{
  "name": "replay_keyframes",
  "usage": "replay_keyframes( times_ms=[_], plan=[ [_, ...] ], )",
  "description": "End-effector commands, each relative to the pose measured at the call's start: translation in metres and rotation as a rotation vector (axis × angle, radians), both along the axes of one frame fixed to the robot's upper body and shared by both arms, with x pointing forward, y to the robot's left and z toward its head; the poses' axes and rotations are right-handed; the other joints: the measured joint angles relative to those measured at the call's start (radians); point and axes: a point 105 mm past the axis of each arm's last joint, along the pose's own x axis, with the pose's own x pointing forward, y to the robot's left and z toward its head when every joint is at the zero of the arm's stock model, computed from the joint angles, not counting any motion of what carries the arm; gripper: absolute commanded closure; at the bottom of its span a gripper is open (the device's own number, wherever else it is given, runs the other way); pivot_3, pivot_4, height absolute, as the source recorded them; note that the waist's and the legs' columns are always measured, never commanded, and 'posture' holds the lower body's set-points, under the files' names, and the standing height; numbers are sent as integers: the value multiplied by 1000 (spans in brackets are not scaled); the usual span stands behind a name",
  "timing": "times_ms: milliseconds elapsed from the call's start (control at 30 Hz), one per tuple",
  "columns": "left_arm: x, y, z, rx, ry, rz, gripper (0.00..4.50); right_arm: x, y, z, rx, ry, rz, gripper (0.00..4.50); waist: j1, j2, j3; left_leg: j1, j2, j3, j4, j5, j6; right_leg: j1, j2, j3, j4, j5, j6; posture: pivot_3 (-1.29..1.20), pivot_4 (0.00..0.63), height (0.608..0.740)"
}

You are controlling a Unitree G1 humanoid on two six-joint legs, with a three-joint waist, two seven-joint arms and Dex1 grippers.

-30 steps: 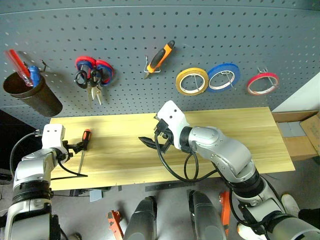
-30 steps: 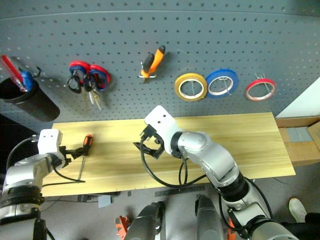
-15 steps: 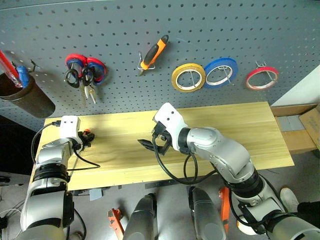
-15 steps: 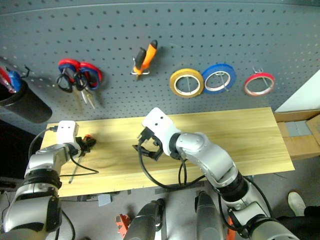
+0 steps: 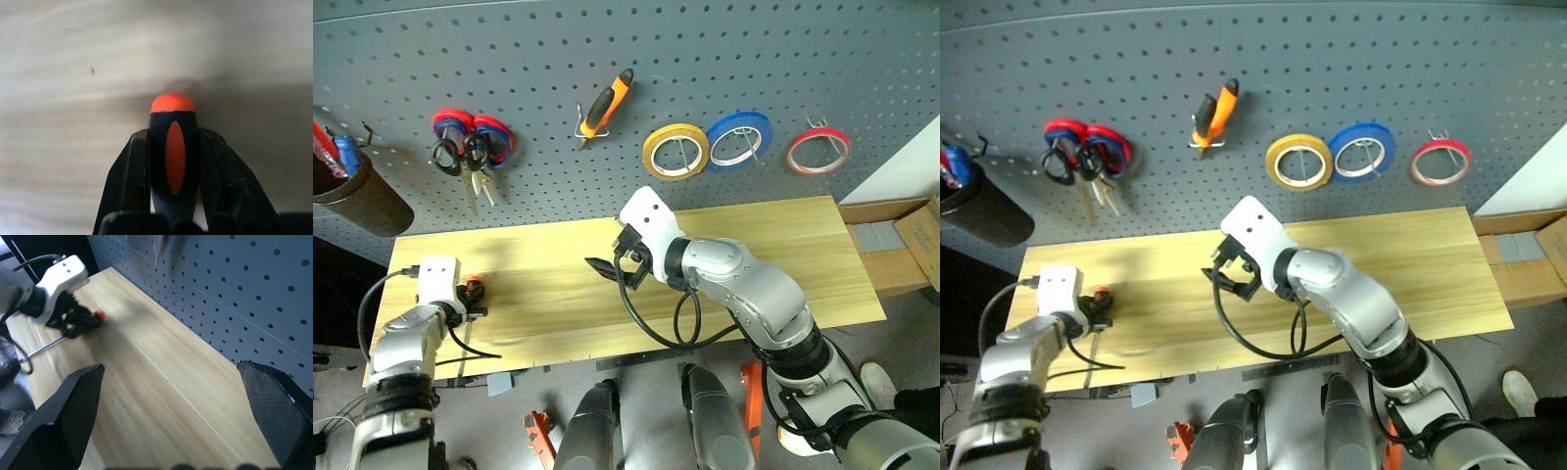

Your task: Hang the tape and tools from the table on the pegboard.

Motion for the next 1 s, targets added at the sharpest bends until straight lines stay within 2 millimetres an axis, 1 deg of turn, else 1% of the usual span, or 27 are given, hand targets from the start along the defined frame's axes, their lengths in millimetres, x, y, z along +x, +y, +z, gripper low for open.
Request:
replay_keyframes(
  times_ms=[33, 100, 200, 300, 400, 500, 533, 633, 767, 800, 833, 867, 967, 1000],
  plan=[
    [3, -6, 37, 41, -172, -9, 3551, -6, 1, 22, 56, -76, 53, 0, 4, 0, 0, 0, 0, 0, 0, 1, -1, 0, 0, -1, 0, 0, 0, -65, 363, 740],
    [0, -14, 53, 59, -269, -33, 3551, -12, -1, 29, 71, -102, 102, 0, 5, -1, -1, -2, 0, -2, 0, 1, -2, 0, 0, -3, -2, 0, 0, -64, 354, 740],
    [-9, -18, 75, 95, -386, -32, 3551, -22, -4, 38, 78, -166, 187, 0, 6, -2, -1, -3, 0, -3, 0, 0, -2, 0, -1, -4, -4, 0, 0, -55, 337, 740],
    [-17, -23, 96, 148, -482, -45, 3551, -31, -8, 43, 93, -177, 267, 0, 6, -2, -2, -5, 0, -5, 0, 0, -3, 0, -1, -7, -8, 0, 0, -37, 313, 740],
    [-25, -34, 112, 190, -553, -86, 3551, -39, -12, 49, 118, -183, 344, 0, 7, -3, -4, -8, 2, -7, -1, 0, -4, 0, -1, -16, -13, 2, -2, -14, 288, 740],
    [-35, -46, 128, 244, -619, -112, 3551, -41, -15, 58, 126, -220, 389, 0, 10, -5, -6, -9, 2, -7, -1, -1, -4, 0, -2, -16, -14, 2, -2, 11, 262, 740],
    [-36, -49, 131, 256, -635, -119, 3551, -41, -15, 59, 124, -230, 400, 0, 13, -6, -7, -9, 1, -7, -1, -1, -4, 0, -3, -16, -14, 2, -2, 20, 252, 740],
    [-45, -61, 156, 321, -731, -128, 3551, -40, -17, 66, 124, -271, 428, 0, 26, -7, -19, -9, 1, -7, -1, -1, -4, 0, -3, -17, -14, 2, -2, 50, 222, 740],
    [-52, -57, 181, 420, -817, -73, 3551, -32, -18, 77, 145, -318, 430, 0, 45, -7, -49, -9, 0, -7, -1, 0, -5, 0, -2, -18, -14, 2, -2, 72, 192, 740],
    [-54, -56, 191, 434, -856, -51, 3551, -31, -19, 79, 146, -330, 434, 0, 49, -7, -57, -9, 0, -7, -1, 0, -5, 1, -2, -18, -14, 3, -2, 77, 183, 740],
    [-55, -55, 198, 440, -881, -37, 3551, -30, -19, 80, 146, -337, 439, 0, 55, -8, -64, -8, 0, -6, -1, 0, -5, 1, -1, -18, -15, 3, -3, 79, 179, 740],
    [-55, -54, 209, 440, -923, -24, 3551, -29, -19, 81, 147, -344, 443, 0, 59, -7, -70, -8, -1, -6, -1, 0, -5, 1, -1, -18, -15, 3, -3, 79, 172, 740],
    [-54, -53, 229, 439, -997, -9, 3551, -26, -19, 83, 150, -356, 448, 0, 66, -9, -83, -8, -1, -6, 0, 1, -7, 2, 0, -20, -15, 5, -3, 77, 161, 740],
    [-52, -53, 240, 430, -1035, -8, 3551, -25, -19, 84, 152, -361, 448, 0, 69, -9, -87, -8, -1, -6, 0, 1, -7, 2, 1, -20, -15, 6, -4, 76, 159, 740]
  ],
)
